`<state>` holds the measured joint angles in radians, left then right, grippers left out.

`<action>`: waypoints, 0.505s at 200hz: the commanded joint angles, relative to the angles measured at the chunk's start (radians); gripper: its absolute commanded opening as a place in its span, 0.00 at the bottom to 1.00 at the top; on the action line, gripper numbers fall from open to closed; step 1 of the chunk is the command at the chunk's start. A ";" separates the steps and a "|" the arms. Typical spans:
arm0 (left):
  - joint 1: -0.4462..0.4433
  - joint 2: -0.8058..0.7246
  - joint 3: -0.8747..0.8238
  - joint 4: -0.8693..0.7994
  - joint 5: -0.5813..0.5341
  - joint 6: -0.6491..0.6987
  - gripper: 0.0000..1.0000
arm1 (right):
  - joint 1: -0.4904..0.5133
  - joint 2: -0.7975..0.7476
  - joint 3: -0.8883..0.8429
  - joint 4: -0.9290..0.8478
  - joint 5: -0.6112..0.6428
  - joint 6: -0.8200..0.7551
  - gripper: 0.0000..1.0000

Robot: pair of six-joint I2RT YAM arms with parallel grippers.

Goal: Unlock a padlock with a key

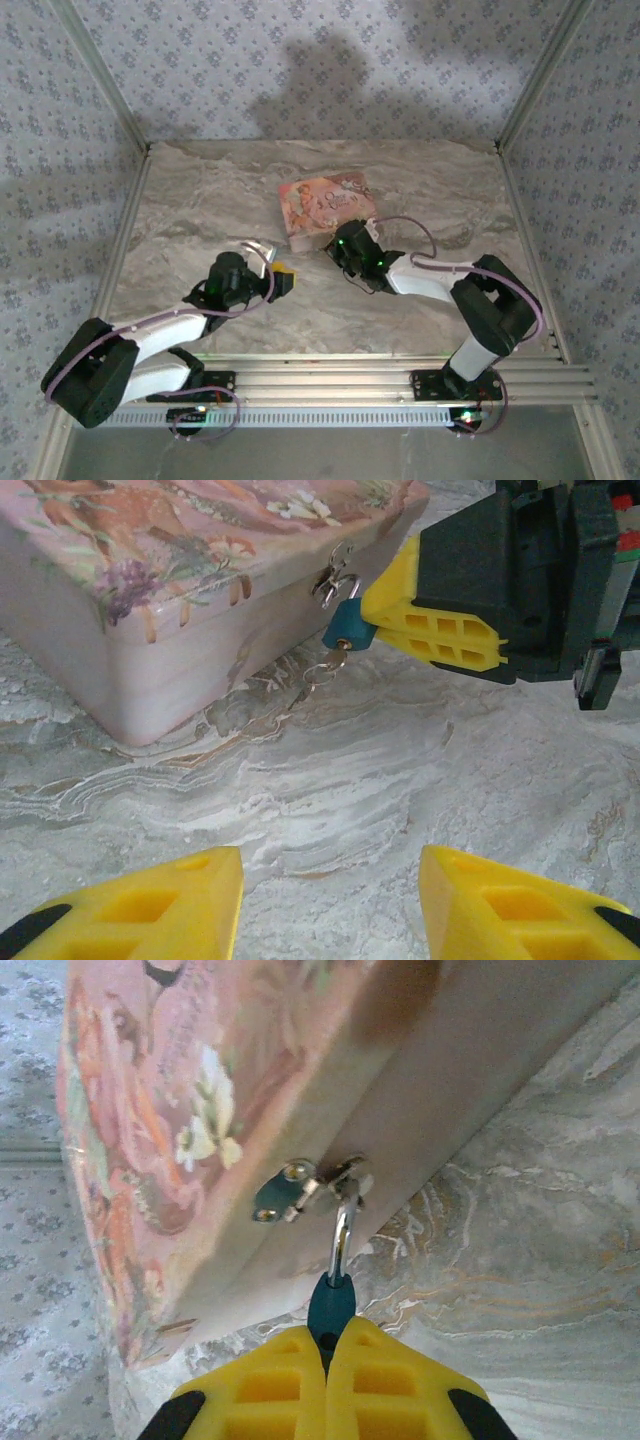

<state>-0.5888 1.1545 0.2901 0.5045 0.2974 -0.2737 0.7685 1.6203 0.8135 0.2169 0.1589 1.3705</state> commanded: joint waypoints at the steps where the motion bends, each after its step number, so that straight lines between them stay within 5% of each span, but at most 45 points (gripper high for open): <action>1: 0.004 -0.024 -0.014 -0.014 -0.011 0.011 0.49 | 0.006 0.042 0.023 0.016 0.082 0.023 0.00; 101: 0.008 -0.062 -0.028 -0.050 -0.029 0.033 0.49 | 0.014 0.041 0.037 0.059 0.252 0.055 0.00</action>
<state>-0.5888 1.1130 0.2710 0.4694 0.2764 -0.2630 0.7818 1.7050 0.8127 0.2790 0.2859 1.4220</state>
